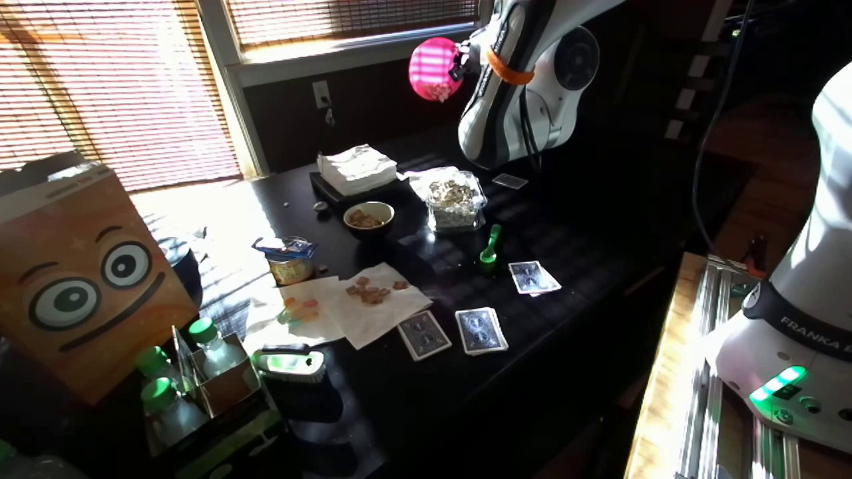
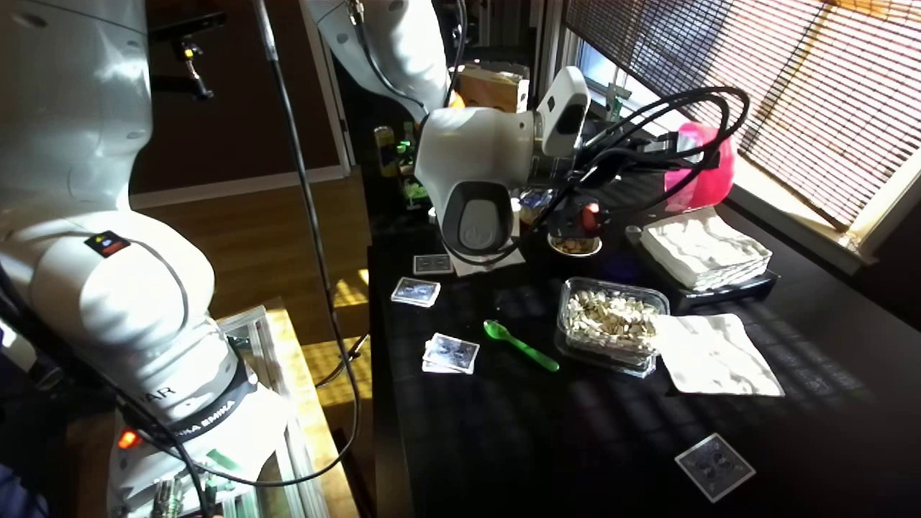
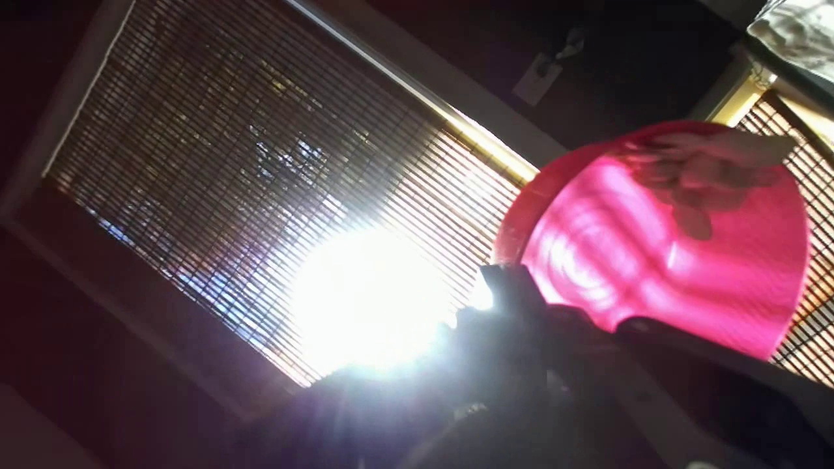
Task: Empty the contents of the pink bowl into the clear container
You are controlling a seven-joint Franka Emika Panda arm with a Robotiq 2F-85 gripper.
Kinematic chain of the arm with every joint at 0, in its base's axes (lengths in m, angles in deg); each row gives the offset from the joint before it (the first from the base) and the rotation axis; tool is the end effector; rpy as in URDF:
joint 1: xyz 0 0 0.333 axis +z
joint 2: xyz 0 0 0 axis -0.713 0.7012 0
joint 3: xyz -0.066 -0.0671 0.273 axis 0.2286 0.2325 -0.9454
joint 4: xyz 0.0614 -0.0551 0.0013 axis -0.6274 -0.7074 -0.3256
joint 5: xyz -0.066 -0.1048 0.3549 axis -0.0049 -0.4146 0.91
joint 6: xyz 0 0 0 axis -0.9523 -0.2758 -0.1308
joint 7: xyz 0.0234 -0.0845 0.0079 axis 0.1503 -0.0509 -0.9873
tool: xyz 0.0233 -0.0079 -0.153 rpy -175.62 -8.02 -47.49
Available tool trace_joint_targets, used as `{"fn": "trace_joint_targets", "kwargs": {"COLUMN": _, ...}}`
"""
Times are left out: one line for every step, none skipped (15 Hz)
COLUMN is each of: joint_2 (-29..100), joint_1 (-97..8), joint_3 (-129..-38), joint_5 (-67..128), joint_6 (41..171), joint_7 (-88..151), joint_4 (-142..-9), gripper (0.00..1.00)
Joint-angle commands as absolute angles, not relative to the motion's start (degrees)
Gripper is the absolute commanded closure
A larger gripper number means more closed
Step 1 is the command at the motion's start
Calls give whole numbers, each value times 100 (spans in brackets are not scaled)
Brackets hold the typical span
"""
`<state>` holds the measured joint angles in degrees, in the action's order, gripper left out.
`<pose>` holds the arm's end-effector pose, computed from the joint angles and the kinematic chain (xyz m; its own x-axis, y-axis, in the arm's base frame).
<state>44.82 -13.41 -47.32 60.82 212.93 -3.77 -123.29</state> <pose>0.5175 -0.1288 0.3376 0.3529 0.4811 0.8025 -0.3822 -0.7087 0.5930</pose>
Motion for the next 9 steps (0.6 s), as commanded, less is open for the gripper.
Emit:
{"fn": "trace_joint_targets", "kwargs": {"joint_2": 4746, "joint_1": -630, "joint_3": -4073, "joint_5": 6335, "joint_6": 21424, "joint_7": -47, "joint_4": -12416, "gripper": 99}}
{"fn": "trace_joint_targets", "kwargs": {"joint_2": 4820, "joint_1": -452, "joint_3": -3898, "joint_5": 6369, "joint_6": 21424, "joint_7": 42, "joint_4": -12444, "gripper": 99}}
{"fn": "trace_joint_targets", "kwargs": {"joint_2": 4875, "joint_1": -310, "joint_3": -3766, "joint_5": 6389, "joint_6": 21424, "joint_7": 121, "joint_4": -12505, "gripper": 99}}
{"fn": "trace_joint_targets", "kwargs": {"joint_2": 4947, "joint_1": -163, "joint_3": -3627, "joint_5": 6421, "joint_6": 21423, "joint_7": 197, "joint_4": -12550, "gripper": 99}}
{"fn": "trace_joint_targets", "kwargs": {"joint_2": 5034, "joint_1": -29, "joint_3": -3496, "joint_5": 6437, "joint_6": 21423, "joint_7": 294, "joint_4": -12587, "gripper": 99}}
{"fn": "trace_joint_targets", "kwargs": {"joint_2": 5104, "joint_1": 96, "joint_3": -3377, "joint_5": 6440, "joint_6": 21424, "joint_7": 379, "joint_4": -12633, "gripper": 99}}
{"fn": "trace_joint_targets", "kwargs": {"joint_2": 5195, "joint_1": 214, "joint_3": -3263, "joint_5": 6451, "joint_6": 21424, "joint_7": 465, "joint_4": -12675, "gripper": 99}}
{"fn": "trace_joint_targets", "kwargs": {"joint_2": 5272, "joint_1": 306, "joint_3": -3175, "joint_5": 6457, "joint_6": 21423, "joint_7": 542, "joint_4": -12728, "gripper": 99}}
{"fn": "trace_joint_targets", "kwargs": {"joint_2": 5344, "joint_1": 378, "joint_3": -3110, "joint_5": 6456, "joint_6": 21423, "joint_7": 612, "joint_4": -12774, "gripper": 99}}
